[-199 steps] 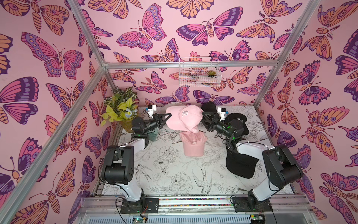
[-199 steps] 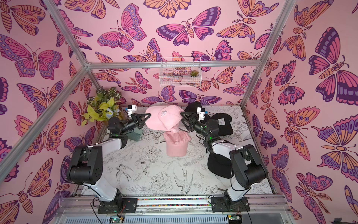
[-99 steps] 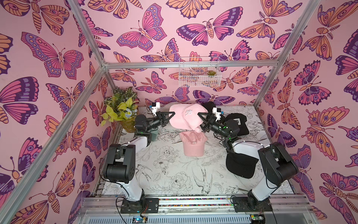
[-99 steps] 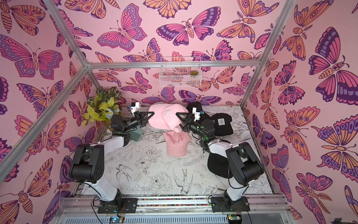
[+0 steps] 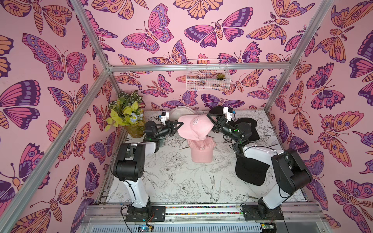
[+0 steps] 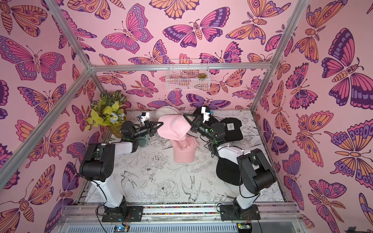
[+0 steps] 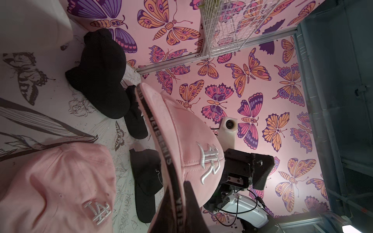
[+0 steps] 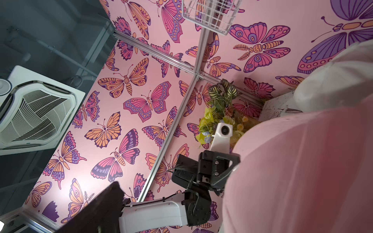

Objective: Stack the baseball caps by color
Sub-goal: Place the baseball cap on the baseball cap.

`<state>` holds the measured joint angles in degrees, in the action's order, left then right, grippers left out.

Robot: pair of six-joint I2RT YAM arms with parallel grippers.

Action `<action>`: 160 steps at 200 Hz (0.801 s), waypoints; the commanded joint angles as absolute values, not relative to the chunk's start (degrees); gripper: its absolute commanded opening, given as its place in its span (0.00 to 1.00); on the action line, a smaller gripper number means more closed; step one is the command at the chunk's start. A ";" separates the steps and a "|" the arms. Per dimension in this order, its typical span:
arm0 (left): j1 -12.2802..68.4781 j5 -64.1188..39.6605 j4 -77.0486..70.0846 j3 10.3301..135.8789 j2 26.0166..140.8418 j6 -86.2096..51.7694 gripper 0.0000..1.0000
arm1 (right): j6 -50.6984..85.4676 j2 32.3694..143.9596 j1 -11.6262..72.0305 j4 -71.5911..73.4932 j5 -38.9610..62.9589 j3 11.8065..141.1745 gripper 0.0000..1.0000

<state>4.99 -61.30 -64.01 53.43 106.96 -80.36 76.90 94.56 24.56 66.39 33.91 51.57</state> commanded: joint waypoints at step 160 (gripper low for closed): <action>5.64 -62.18 -64.38 52.43 107.37 -78.64 0.00 | 72.98 92.53 24.88 65.24 33.97 50.57 0.26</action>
<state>5.63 -63.44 -64.51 53.43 107.70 -80.34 73.01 91.50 24.58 61.30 34.37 49.19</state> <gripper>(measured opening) 0.081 0.379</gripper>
